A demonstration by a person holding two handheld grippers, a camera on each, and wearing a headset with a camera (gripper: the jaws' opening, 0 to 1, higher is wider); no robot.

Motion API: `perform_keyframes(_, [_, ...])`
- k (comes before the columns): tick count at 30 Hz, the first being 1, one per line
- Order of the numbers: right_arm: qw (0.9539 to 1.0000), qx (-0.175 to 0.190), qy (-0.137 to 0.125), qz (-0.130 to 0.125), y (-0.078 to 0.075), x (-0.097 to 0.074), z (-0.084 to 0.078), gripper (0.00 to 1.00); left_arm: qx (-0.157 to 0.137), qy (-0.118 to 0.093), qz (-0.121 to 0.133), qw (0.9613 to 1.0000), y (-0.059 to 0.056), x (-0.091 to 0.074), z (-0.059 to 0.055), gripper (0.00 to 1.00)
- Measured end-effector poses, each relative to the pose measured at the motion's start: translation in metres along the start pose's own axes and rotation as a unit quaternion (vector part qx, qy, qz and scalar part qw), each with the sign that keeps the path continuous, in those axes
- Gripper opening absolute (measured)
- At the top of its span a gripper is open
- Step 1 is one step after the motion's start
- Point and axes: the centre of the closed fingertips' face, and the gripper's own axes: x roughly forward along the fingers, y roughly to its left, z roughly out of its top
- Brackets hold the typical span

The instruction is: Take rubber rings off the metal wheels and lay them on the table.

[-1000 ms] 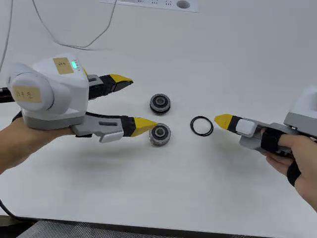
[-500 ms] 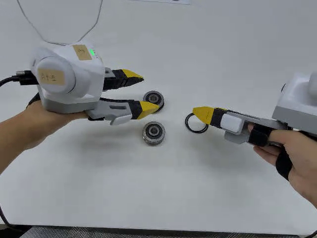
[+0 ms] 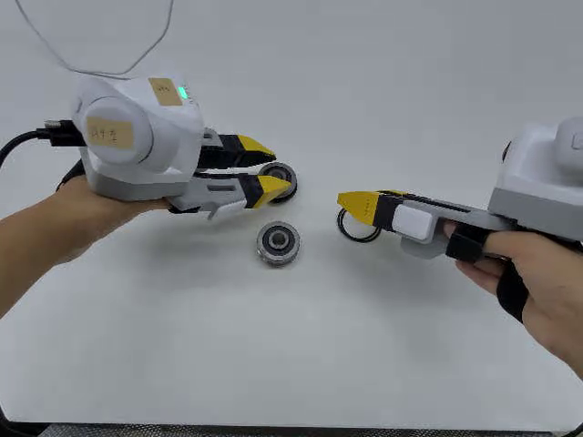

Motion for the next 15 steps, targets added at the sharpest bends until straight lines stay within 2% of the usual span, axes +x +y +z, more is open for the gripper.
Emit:
perform_keyframes(12, [1.0000,0.001,0.003,0.009,0.0038,0.0063,0.0013,0.21,0.004,0.001,-0.004,1.0000,0.0004,0.0009,-0.0015,0.16])
perform_keyframes(15, [0.9999,0.000,0.004,0.010,0.0042,0.0077,0.0020,0.21,0.015,0.003,-0.006,0.9999,0.0003,0.0008,-0.0017,0.16])
